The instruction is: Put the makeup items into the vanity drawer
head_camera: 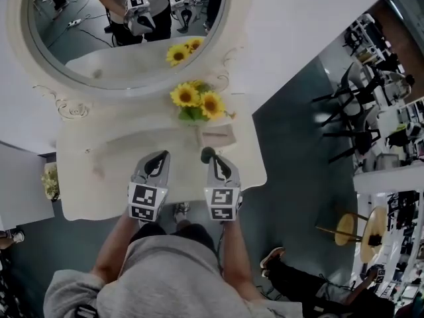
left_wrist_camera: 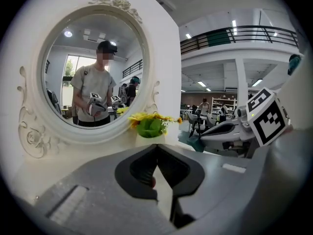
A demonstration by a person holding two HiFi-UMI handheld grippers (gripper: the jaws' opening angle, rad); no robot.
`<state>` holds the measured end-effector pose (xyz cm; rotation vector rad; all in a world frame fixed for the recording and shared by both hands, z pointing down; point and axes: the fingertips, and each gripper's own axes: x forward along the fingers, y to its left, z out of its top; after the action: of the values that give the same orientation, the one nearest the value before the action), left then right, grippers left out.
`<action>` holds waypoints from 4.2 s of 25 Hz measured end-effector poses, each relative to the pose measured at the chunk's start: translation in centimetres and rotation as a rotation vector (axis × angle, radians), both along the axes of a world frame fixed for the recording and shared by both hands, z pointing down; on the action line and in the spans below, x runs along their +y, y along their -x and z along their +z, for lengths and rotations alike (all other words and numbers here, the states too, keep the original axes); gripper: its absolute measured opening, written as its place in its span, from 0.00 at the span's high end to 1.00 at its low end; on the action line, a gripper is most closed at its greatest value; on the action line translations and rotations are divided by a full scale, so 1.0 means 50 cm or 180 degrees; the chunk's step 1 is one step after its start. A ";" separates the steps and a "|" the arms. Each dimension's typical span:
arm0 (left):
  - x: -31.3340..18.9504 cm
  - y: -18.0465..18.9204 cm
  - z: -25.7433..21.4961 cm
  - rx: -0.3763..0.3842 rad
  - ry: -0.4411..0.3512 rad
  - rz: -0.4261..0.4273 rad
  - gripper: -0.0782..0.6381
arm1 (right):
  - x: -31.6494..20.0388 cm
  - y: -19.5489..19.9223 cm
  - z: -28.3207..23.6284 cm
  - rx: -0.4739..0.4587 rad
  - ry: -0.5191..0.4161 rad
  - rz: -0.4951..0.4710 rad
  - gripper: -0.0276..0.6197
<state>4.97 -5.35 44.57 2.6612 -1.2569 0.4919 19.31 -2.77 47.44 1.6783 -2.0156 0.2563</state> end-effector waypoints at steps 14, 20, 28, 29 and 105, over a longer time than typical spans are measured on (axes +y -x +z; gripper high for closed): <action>-0.077 -0.106 0.091 -0.0063 0.0286 0.0040 0.88 | -0.101 -0.107 0.103 -0.0051 0.0265 0.0076 0.93; -0.100 -0.120 0.120 -0.0137 0.0387 -0.0003 0.88 | -0.132 -0.120 0.159 -0.0061 0.0450 0.0014 0.93; -0.114 -0.127 0.140 -0.0186 0.0422 -0.0056 0.88 | -0.154 -0.120 0.211 -0.0109 0.0566 -0.0067 0.93; -0.114 -0.126 0.141 -0.0189 0.0428 -0.0063 0.88 | -0.154 -0.121 0.214 -0.0112 0.0572 -0.0066 0.93; 0.125 0.606 0.009 -0.0071 0.0119 -0.2498 0.88 | -0.024 0.738 -0.015 -0.0557 -0.0059 -0.2765 0.95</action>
<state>-25.33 0.88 45.02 1.8920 -2.0883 0.4000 -17.57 -3.97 46.70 0.6719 -2.6594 0.0710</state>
